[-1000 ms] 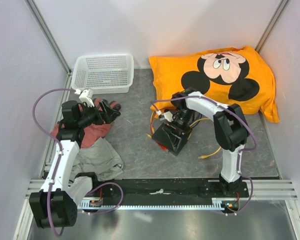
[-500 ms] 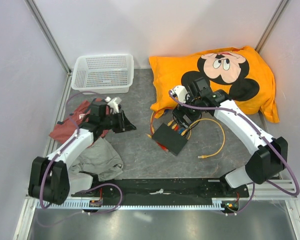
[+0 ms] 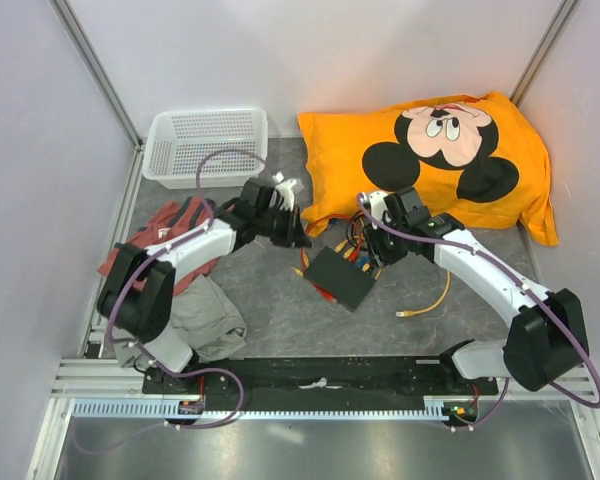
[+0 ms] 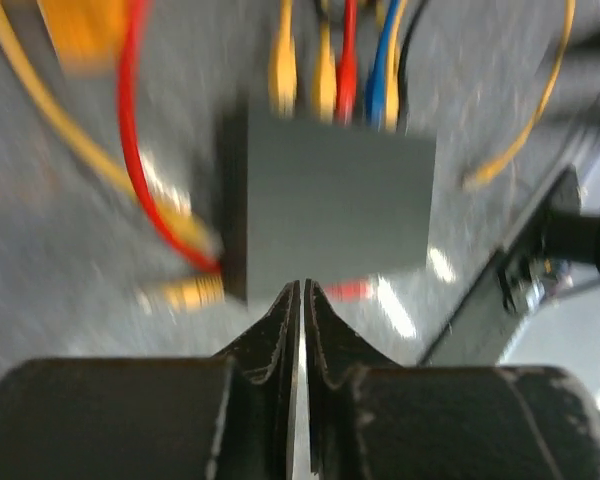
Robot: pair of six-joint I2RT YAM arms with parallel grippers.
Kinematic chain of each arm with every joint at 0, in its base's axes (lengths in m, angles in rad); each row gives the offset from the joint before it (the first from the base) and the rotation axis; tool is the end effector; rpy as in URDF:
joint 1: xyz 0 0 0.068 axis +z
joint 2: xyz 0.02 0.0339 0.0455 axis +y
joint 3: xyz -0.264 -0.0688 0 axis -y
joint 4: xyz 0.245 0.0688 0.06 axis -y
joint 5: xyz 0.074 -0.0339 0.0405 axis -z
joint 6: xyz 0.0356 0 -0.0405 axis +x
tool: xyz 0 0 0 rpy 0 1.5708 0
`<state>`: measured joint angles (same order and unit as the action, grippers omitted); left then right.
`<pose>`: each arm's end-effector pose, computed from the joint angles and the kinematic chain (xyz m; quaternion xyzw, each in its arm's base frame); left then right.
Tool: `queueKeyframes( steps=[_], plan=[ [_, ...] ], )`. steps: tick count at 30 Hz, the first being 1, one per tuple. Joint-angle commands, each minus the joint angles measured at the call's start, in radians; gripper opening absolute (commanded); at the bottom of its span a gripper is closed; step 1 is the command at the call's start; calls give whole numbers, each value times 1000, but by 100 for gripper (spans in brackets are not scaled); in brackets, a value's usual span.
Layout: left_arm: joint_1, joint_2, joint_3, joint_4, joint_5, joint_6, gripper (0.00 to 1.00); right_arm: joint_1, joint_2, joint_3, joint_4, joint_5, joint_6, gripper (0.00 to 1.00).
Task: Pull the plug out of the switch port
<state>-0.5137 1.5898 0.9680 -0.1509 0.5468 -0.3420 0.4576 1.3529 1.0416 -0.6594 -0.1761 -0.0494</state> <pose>0.2817 -0.1802 0.2106 0.1806 0.8749 -0.3816 0.2372 0.2450 0.1276 0.2633 -0.2638 0.9147 0.1419 0.2713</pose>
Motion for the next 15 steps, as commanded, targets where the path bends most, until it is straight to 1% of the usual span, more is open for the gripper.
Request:
queueKeyframes(
  steps=[1, 3, 4, 5, 6, 9, 11, 12, 15],
  plan=[
    [-16, 99, 216, -13, -187, 89, 4, -2, 11, -115, 36, -33, 138, 37],
    [-19, 153, 276, -61, -228, 107, 2, 0, 20, -129, 52, -46, 143, 29],
    [-20, 165, 285, -70, -263, 127, 2, -2, 29, -130, 56, -45, 146, 27],
    [-20, 173, 288, -82, -268, 135, 2, -2, 40, -130, 57, -43, 146, 25],
    [-22, 185, 287, -88, -286, 141, 2, 0, 63, -126, 52, -31, 143, 21],
    [-23, 212, 273, -105, -289, 135, 2, 1, 89, -132, 55, -14, 137, 17],
    [-23, 222, 255, -93, -246, 107, 2, 12, 107, -130, 57, -33, 146, 18],
    [-23, 223, 245, -60, -187, 98, 2, 19, 129, -129, 55, -36, 160, 19],
    [-49, 240, 247, -50, -177, 87, 2, 32, 166, -146, 46, -39, 222, 17]
  ],
)
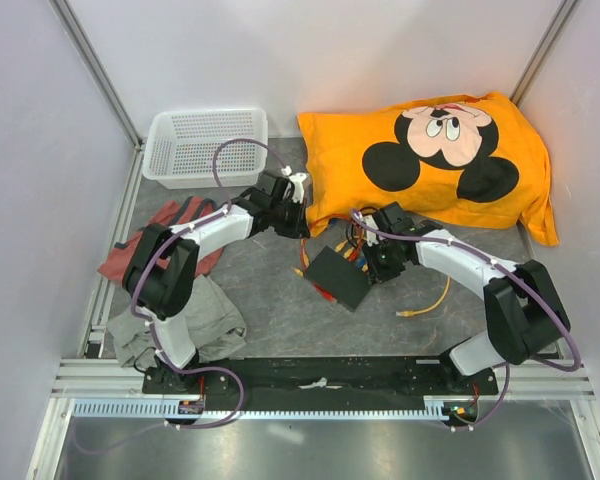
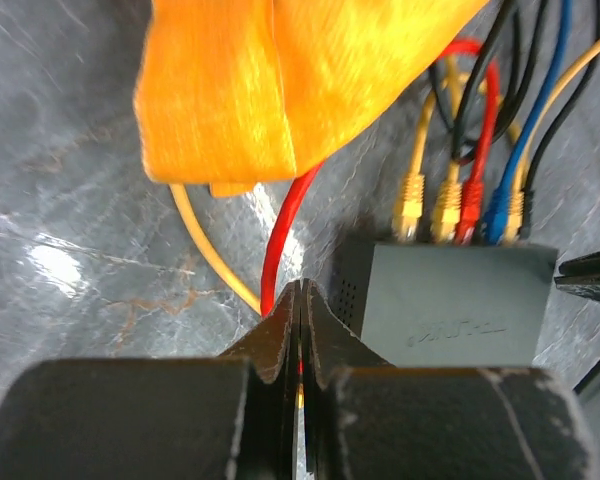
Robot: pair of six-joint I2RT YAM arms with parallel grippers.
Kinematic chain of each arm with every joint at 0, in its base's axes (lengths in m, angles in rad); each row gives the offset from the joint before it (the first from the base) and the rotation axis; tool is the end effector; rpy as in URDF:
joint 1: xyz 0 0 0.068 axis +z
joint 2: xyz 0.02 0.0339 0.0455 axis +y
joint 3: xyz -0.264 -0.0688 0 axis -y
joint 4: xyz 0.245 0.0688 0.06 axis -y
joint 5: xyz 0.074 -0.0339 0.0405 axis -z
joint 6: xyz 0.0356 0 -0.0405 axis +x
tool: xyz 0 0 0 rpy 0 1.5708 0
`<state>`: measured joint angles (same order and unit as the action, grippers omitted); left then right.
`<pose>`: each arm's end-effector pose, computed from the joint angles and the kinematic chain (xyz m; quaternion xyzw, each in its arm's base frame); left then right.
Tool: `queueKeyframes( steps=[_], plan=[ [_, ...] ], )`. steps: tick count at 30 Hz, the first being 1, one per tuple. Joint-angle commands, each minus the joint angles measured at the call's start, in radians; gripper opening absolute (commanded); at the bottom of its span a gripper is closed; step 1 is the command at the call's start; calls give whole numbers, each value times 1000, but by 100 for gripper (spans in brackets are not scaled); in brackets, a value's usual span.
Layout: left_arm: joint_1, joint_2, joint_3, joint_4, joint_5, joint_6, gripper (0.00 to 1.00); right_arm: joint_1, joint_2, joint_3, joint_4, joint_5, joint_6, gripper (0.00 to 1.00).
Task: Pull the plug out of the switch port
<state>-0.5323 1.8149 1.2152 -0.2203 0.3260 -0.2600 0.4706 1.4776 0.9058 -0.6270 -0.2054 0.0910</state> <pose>0.3332 -0.2095 0.2022 0.1836 0.9015 -0.2789 0.2755 0.2405 0.1305 0.1928 -0.2031 0.9564 0.1478 0.1488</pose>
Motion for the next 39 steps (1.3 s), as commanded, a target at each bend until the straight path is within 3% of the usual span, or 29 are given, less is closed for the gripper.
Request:
queueKeyframes(
  steps=[1, 9, 15, 19, 25, 28, 30, 34, 39],
  plan=[
    [-35, 27, 3, 19, 44, 19, 2, 17, 44, -19, 15, -12, 87, 16],
    [-49, 104, 15, -27, 41, -56, 2, 63, 61, -88, 62, -58, 99, 18],
    [-49, 147, 52, -70, 57, -10, 2, 190, 85, -35, 81, -77, 36, 16],
    [-47, 150, 87, -90, 57, 5, 2, 198, 38, 44, -2, -26, -9, 14],
    [-49, 179, 142, -122, 157, 34, 2, 204, -7, 183, -183, 7, -264, 13],
    [-48, 173, 142, -134, 180, 56, 3, 206, -14, 217, -255, -15, -462, 4],
    [-48, 162, 139, -134, 192, 82, 2, 206, -63, 174, -280, -80, -642, 3],
    [-47, 170, 155, -142, 197, 105, 2, 221, -129, 73, -274, -57, -834, 0],
    [-47, 190, 159, -110, 307, 93, 2, 223, -157, -28, -240, 29, -955, 0]
  ],
)
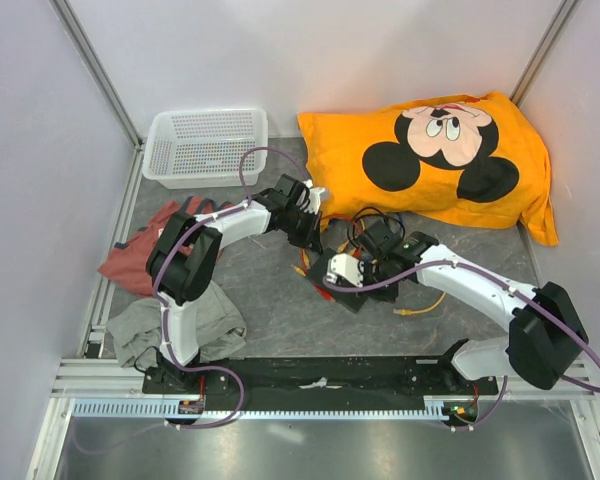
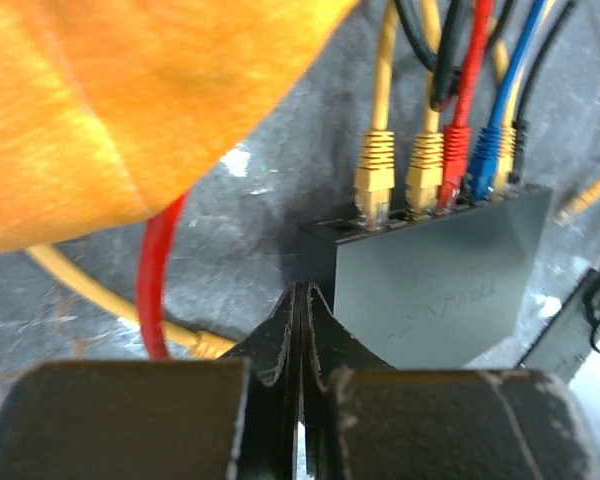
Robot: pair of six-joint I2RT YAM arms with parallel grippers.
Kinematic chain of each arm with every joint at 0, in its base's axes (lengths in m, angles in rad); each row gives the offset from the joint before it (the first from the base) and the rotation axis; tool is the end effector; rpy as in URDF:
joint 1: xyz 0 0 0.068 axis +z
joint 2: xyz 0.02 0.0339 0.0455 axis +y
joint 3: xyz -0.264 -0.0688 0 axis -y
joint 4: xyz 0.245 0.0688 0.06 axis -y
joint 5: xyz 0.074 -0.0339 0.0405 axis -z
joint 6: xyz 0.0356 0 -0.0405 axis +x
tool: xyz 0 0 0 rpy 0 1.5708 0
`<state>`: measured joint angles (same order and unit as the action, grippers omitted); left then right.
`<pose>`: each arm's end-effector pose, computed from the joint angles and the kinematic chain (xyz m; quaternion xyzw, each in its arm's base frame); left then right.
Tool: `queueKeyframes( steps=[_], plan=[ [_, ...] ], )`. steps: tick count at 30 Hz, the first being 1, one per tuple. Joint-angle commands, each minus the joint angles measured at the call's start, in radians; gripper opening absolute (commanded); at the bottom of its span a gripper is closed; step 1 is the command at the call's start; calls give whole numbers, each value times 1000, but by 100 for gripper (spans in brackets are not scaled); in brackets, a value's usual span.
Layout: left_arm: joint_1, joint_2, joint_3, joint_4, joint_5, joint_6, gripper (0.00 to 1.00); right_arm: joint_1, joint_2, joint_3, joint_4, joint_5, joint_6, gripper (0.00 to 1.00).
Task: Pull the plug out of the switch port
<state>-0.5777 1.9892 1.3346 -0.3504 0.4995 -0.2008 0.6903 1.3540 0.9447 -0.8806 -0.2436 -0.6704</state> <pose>0.3380 -0.2407 0.1643 0.2421 0.9011 -0.3222 0.1602 0.1811 0.1607 0.2246 -0.6315 0.7533 0.1217 0.1377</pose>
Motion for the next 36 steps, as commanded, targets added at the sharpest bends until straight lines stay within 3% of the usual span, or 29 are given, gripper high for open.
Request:
queueKeyframes(
  steps=[1, 4, 9, 16, 22, 26, 32, 36],
  plan=[
    [-2, 19, 46, 24, 142, 29, 2, 3, -48, -86, 46, 75, -205, 0],
    [-2, 26, 58, 27, 169, 43, 2, 8, -75, -135, 152, 75, -267, 0],
    [1, 59, 103, -48, 214, 86, 2, 26, 14, -146, 288, 150, -374, 0],
    [2, 80, 123, -77, 160, 153, 2, 29, 112, -83, 324, 102, -446, 0],
    [29, 76, 140, -108, 146, 196, 1, 17, 109, -47, 275, 136, -488, 0],
    [45, 123, 202, -240, 163, 242, 2, -1, 38, -52, 165, 133, -555, 0],
    [45, 120, 183, -225, 143, 239, 2, -2, -68, -53, -65, 119, -649, 0],
    [45, 120, 190, -225, 139, 245, 2, -2, -84, -113, -86, 110, -673, 0]
  ],
)
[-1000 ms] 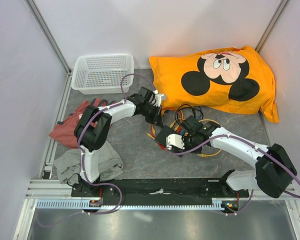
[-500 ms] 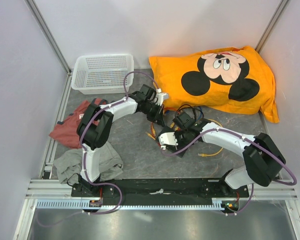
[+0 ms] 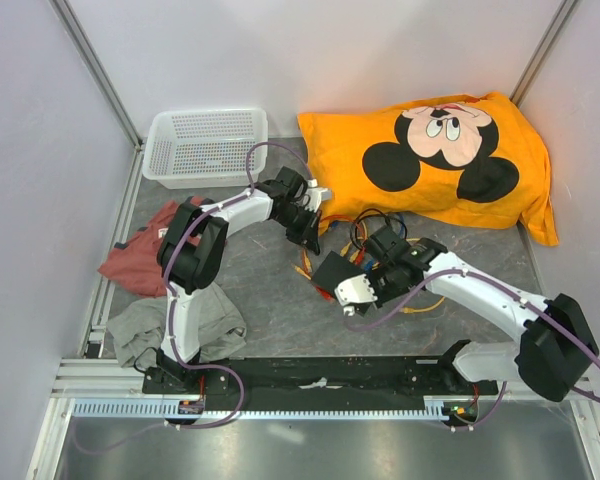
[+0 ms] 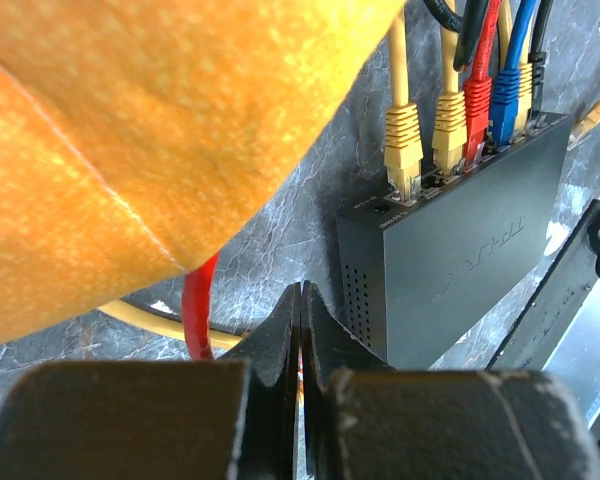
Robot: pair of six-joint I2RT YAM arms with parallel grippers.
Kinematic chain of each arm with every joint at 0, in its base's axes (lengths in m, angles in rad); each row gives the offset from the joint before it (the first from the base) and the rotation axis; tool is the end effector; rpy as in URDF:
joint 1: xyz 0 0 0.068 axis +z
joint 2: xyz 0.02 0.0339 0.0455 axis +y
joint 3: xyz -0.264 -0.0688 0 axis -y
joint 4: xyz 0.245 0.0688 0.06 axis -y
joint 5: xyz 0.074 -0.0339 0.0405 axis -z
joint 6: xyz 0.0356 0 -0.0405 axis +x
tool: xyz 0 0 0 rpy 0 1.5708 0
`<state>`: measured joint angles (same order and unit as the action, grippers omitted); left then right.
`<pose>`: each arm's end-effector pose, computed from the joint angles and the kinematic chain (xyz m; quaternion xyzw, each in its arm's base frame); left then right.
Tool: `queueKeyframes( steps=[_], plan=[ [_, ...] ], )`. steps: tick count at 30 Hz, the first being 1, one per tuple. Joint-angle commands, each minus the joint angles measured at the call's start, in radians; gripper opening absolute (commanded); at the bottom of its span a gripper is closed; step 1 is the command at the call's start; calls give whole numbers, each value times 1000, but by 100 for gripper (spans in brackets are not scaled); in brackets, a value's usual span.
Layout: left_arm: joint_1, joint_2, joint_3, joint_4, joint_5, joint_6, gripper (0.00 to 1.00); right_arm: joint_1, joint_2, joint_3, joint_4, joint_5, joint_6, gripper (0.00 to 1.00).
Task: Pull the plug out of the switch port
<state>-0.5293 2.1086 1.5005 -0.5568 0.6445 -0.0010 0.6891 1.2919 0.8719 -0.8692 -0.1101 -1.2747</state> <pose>0.3613 -0.2361 0.1554 0.3042 0.8802 -0.3495 0.1032 0.1719 0.1467 0.2171 -0.8264 0.5427 0.0117 0.1499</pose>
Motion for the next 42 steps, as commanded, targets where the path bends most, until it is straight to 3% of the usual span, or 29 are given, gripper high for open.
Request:
queueKeyframes(
  steps=[1, 8, 15, 24, 33, 42],
  plan=[
    [-3, -1, 27, -20, -6, 42, 2, 1, -8, -53, -85, -26, -58, 0],
    [-3, -16, 9, -48, -31, 65, 2, 0, 95, -105, 105, -49, 24, 0],
    [0, 19, 93, -141, -57, 156, 2, 79, 158, -91, 239, -102, 90, 0],
    [23, 80, 190, -208, -69, 294, 1, 260, 348, 99, 389, -122, 237, 1],
    [28, 120, 210, -293, -37, 447, 1, 358, 552, 320, 568, -71, 392, 1],
    [25, 99, 147, -348, 66, 453, 2, 400, 601, 438, 547, -62, 448, 1]
  ],
)
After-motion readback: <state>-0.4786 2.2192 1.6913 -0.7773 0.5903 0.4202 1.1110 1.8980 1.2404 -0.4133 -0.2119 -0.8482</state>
